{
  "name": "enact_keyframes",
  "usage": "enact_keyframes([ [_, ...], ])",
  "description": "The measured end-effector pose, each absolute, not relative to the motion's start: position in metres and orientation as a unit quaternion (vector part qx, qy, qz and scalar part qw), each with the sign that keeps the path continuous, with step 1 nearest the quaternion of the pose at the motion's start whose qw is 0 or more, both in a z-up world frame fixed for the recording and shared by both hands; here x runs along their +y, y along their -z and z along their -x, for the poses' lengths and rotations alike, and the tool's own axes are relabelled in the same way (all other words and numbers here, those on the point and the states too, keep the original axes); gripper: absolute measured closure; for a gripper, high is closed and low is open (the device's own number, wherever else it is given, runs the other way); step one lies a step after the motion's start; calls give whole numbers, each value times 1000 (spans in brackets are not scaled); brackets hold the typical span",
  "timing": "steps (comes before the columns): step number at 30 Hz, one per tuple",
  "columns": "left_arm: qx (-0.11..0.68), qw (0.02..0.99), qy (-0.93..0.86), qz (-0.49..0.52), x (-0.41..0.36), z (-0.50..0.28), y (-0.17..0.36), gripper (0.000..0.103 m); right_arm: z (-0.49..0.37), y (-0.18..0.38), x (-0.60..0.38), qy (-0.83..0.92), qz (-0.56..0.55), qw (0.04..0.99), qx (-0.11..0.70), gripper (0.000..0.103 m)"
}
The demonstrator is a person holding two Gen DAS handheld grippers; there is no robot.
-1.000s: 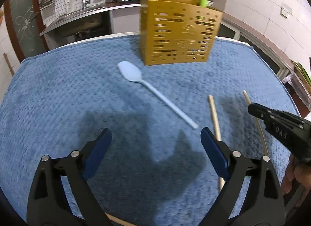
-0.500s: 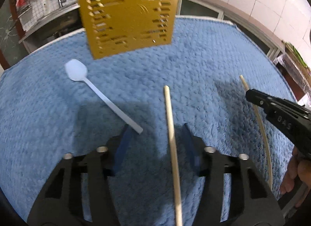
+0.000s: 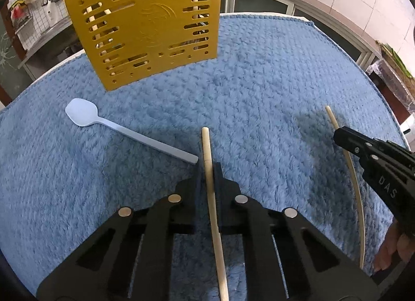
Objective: Organize utensils
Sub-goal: 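Lift both chopsticks upright and carry them to the yellow holder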
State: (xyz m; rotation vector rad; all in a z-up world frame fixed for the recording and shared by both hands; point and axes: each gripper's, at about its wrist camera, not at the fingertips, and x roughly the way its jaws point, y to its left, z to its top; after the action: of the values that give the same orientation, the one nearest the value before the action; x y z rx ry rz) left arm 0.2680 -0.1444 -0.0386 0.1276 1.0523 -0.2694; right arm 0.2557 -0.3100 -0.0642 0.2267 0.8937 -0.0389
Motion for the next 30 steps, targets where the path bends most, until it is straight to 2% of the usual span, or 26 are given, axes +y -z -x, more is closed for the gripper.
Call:
enact_keyframes([
  [8,505,850,146,-16,-117,-256,31,99,-253,60,-305,9,-112,897,427,97],
  [24,430,890,147,29,-75,-247,-27,99,-255,21,-285,-39,-131,915,381,97],
  [30,424,893,145,40,-65,-257,-30,99,-259,7,-281,-58,-144,922,355,97],
])
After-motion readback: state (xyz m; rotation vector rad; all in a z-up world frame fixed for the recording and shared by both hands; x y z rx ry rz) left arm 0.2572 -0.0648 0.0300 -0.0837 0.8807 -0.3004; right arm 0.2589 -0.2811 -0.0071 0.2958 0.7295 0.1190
